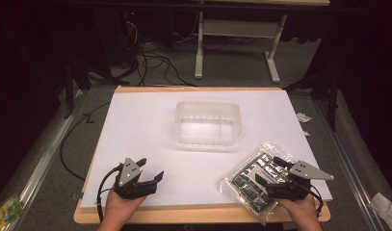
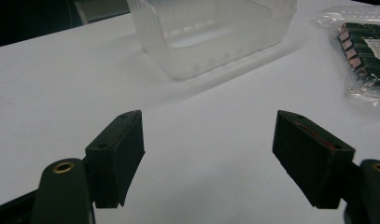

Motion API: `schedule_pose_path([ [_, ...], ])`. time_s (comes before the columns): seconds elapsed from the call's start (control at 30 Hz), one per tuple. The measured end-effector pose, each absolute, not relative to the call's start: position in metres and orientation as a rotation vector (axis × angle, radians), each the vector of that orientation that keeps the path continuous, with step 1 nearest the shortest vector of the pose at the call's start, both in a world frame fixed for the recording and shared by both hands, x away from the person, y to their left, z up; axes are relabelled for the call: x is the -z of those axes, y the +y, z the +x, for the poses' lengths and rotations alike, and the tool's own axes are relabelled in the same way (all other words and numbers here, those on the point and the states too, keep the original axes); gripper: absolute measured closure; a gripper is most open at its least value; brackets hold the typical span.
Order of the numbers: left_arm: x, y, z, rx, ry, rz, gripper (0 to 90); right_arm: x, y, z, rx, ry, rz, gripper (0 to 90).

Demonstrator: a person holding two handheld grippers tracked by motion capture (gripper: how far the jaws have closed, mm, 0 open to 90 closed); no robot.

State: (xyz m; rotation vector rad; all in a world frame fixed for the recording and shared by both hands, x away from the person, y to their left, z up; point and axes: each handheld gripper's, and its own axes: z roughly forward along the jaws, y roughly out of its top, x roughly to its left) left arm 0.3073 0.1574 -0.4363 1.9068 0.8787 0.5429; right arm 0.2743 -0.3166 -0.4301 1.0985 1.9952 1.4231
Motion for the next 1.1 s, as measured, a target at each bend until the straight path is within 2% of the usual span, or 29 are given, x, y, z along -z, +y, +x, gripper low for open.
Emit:
schedule_pose_path([
  [0.53, 0.438, 0.157, 0.309, -0.519, 0.864, 1.915, 26.5, 0.43, -0.328, 0.271, -1.434, 1.947, 1.151, 4.7],
  [1.1, 0.44, 0.153, 0.314, -0.518, 0.852, 1.938, 26.5, 0.432, -0.402, 0.262, -1.34, 1.752, 1.366, 7.5],
])
